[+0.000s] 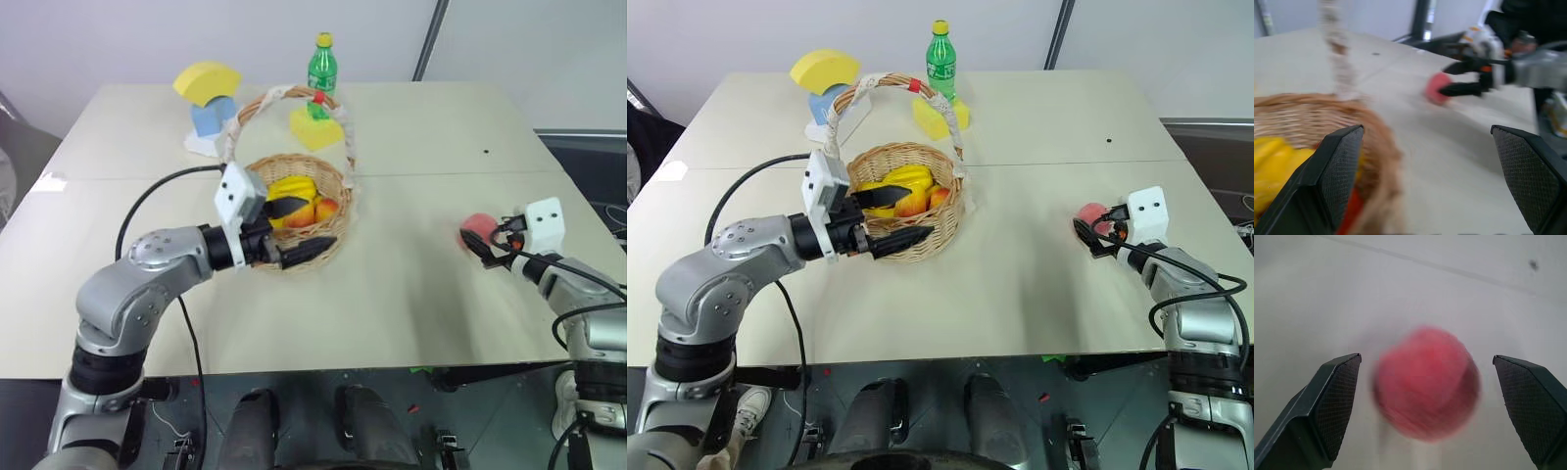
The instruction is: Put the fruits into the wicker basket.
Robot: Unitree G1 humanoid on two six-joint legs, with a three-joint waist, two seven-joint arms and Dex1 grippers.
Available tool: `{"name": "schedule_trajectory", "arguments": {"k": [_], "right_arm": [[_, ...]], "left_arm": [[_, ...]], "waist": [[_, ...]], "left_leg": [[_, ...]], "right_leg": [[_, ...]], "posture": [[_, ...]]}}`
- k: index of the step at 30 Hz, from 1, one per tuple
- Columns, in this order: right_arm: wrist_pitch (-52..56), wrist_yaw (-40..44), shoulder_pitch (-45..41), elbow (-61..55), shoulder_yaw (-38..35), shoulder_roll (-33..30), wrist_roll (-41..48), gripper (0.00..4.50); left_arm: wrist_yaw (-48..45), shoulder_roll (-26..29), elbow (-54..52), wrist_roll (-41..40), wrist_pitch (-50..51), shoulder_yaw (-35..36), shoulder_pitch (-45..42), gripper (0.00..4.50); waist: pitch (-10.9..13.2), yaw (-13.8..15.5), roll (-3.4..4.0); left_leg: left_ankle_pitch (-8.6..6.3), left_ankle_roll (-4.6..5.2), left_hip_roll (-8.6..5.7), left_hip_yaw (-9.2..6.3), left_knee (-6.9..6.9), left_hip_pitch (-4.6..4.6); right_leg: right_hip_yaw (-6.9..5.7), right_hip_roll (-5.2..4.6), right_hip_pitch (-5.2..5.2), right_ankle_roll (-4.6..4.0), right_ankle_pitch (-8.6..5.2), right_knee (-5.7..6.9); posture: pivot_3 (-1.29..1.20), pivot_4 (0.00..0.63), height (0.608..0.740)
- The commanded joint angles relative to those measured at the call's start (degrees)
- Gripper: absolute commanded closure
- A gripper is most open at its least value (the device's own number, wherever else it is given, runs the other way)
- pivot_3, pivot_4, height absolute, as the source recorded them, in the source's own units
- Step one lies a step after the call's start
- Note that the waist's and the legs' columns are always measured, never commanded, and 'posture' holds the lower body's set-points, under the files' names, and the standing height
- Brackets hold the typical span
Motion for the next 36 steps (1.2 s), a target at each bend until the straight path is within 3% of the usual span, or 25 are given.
{"name": "schedule_trajectory", "arguments": {"k": [1, 6, 9, 11, 17, 20, 27, 30, 34, 36], "right_arm": [[-1.1, -1.1, -3.0, 3.4, -0.9, 0.7, -0.9, 0.0], [-2.4, -0.2, -4.7, 5.8, -1.2, 1.7, -0.6, 0.0], [-2.7, 0.0, -4.6, 3.9, -1.5, 2.0, -0.5, 1.28], [-2.8, 0.4, -4.2, 1.2, -1.3, 2.0, -0.3, 1.82], [-0.3, 12.6, -3.4, -23.1, 4.9, 0.8, 7.4, 1.82], [6.2, 12.5, -8.7, -31.6, 9.8, 4.8, 13.2, 1.82], [11.4, 1.9, -20.4, -26.2, 22.6, 18.4, 5.7, 1.82], [9.5, 1.5, -21.6, -22.3, 25.8, 21.2, 2.5, 1.82], [7.4, 1.1, -22.4, -20.6, 26.3, 22.8, 0.1, 0.05], [6.3, 1.3, -21.8, -22.0, 26.0, 22.5, -0.4, 0.05]], "left_arm": [[-0.6, 0.5, -2.5, -0.9, -0.5, -0.6, 0.1, 0.06], [-0.4, 0.7, -1.9, 0.5, -1.5, -1.5, 0.6, 0.06], [-0.3, 0.7, -1.7, 0.5, -2.2, -0.5, 1.6, 0.0], [-0.1, 0.7, -1.3, 0.2, -2.8, 0.8, 2.4, 0.0], [-3.5, 2.8, 2.2, 2.9, -13.6, 10.7, 11.8, 0.0], [-5.7, 4.2, 4.2, 3.4, -17.1, 14.4, 16.6, 0.0], [-5.5, 3.8, 2.3, 3.5, -22.1, 17.5, 22.5, 0.0], [-4.2, 3.3, 1.0, 3.5, -22.1, 16.9, 23.4, 0.0], [-2.7, 2.5, -0.2, 3.5, -22.4, 16.7, 23.9, 0.0], [-2.4, 2.3, -0.5, 3.3, -22.5, 16.6, 24.0, 0.0]], "waist": [[0.0, 0.0, 0.0], [0.0, 0.0, 0.0], [0.0, 0.0, 0.01], [0.0, 0.0, 0.02], [0.0, -1.0, 0.14], [0.0, -1.6, 0.14], [0.0, -0.9, 0.05], [0.0, -0.8, 0.04], [0.0, -0.8, 0.05], [0.0, -0.9, 0.05]], "left_leg": [[0.0, 0.0, 0.0, 0.0, 0.02, 0.02], [0.0, 0.0, 0.01, -0.01, 0.02, 0.02], [0.0, 0.0, 0.02, -0.01, 0.01, 0.01], [0.0, 0.0, 0.02, -0.01, 0.01, 0.02], [-0.01, 0.01, 0.14, -0.07, -0.1, 0.1], [-0.01, 0.01, 0.19, -0.13, -0.12, 0.15], [-0.01, -0.02, 0.17, -0.06, -0.08, 0.04], [0.0, -0.03, 0.13, 0.02, -0.07, -0.16], [0.0, -0.03, 0.08, 0.08, -0.06, -0.4], [0.0, -0.03, 0.08, 0.08, -0.06, -0.4]], "right_leg": [[0.0, 0.01, 0.03, -0.02, 0.02, 0.0], [0.01, 0.03, 0.05, 0.0, 0.0, -0.01], [0.01, 0.04, 0.05, 0.01, 0.01, -0.02], [0.01, 0.04, 0.05, 0.01, 0.01, -0.02], [0.02, 0.2, 0.01, 0.01, 0.01, 0.01], [-0.02, 0.24, 0.01, -0.02, 0.01, 0.08], [-0.04, 0.04, -0.04, -0.19, 0.05, -0.02], [-0.05, -0.1, -0.16, -0.19, 0.06, -0.07], [-0.05, -0.15, -0.39, -0.16, 0.09, -0.08], [-0.06, -0.13, -0.39, -0.15, 0.09, -0.07]], "posture": [[0.0, 0.15, 0.74], [0.0, 0.15, 0.74], [0.0, 0.15, 0.74], [0.0, 0.15, 0.74], [0.0, 0.15, 0.74], [0.0, 0.15, 0.74], [0.0, 0.15, 0.74], [0.0, 0.15, 0.74], [0.0, 0.15, 0.74], [0.0, 0.15, 0.74]]}}
